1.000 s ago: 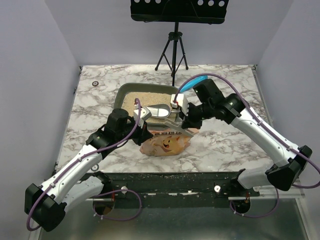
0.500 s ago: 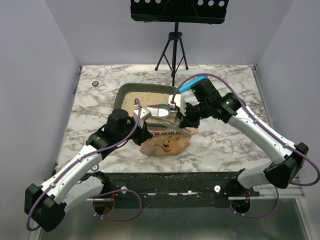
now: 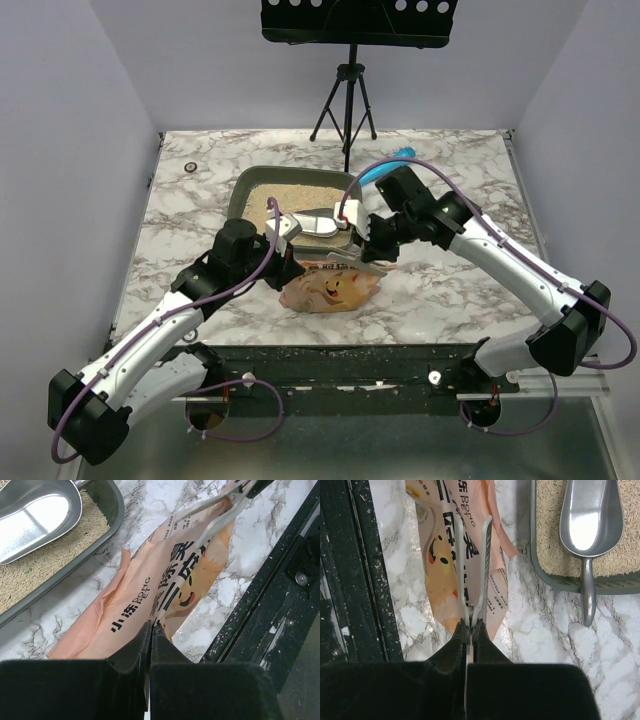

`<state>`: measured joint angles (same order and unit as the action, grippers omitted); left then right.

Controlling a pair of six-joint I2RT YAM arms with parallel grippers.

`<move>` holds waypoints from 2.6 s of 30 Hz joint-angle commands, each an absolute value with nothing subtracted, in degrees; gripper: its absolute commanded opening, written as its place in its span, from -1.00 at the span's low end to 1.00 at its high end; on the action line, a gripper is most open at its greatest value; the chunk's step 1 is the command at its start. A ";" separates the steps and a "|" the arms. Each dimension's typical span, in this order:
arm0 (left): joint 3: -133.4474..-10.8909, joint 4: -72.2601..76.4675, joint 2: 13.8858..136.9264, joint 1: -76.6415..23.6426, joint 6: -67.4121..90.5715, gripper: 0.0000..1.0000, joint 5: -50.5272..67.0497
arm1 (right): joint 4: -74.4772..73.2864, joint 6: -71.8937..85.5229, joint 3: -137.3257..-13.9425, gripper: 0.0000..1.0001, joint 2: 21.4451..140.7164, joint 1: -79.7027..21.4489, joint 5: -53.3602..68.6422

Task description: Fill the litter box with clean litter

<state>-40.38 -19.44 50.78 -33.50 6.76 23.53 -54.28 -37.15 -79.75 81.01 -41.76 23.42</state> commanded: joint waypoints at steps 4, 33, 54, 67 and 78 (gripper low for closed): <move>-40.60 -21.09 49.31 -33.31 7.82 -0.87 17.49 | -57.65 -39.99 -76.56 -0.99 81.12 -44.91 19.78; -39.55 -20.48 45.00 -33.22 8.09 -0.86 17.49 | -55.72 -28.30 -82.88 -0.51 91.76 -49.92 12.39; -40.95 -20.13 45.17 -33.31 7.73 -0.41 16.26 | -36.66 -15.93 -75.15 1.00 69.80 -49.92 0.80; -54.92 -21.36 48.86 -33.31 9.84 0.96 13.99 | -32.79 5.43 -73.83 1.00 61.70 -49.92 -14.93; -57.84 -13.55 53.09 -33.22 13.27 0.97 -1.58 | -29.27 13.00 -70.93 1.00 58.10 -50.01 -32.33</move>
<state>-58.33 -17.67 52.66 -33.43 11.09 6.37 -32.60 9.93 -73.45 60.36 -49.56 -22.68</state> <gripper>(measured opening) 0.988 0.997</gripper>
